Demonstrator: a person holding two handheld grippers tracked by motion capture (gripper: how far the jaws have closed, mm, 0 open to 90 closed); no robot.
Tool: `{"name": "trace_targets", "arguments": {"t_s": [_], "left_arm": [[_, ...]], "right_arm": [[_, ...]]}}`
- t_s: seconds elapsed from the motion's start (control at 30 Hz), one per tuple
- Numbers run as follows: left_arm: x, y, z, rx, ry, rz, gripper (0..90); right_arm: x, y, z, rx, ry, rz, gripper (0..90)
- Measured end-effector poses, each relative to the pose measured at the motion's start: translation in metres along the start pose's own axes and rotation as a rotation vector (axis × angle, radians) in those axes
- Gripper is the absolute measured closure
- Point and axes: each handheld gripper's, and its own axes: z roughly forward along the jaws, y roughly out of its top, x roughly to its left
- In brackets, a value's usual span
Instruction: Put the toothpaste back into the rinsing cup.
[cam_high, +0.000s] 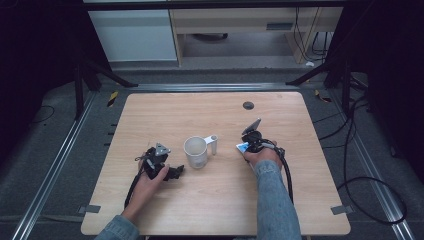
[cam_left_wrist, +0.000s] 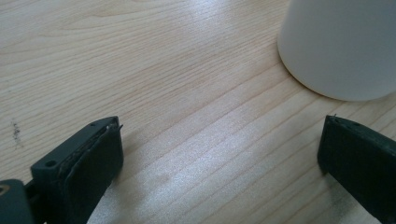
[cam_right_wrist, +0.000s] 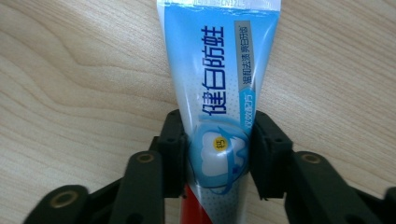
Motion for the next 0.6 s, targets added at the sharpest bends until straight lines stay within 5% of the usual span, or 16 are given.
{"name": "trace_targets", "arguments": {"t_s": [0.23, 0.6], "left_arm": [[0.0, 0.0, 0.0, 0.0, 0.0, 0.0, 0.0], [0.0, 0.0, 0.0, -0.001, -0.001, 0.0, 0.0]], "right_arm": [[-0.002, -0.003, -0.008, -0.018, 0.02, -0.049, 72.3], [0.0, -0.001, -0.022, -0.015, -0.018, -0.093, 73.5]]}}
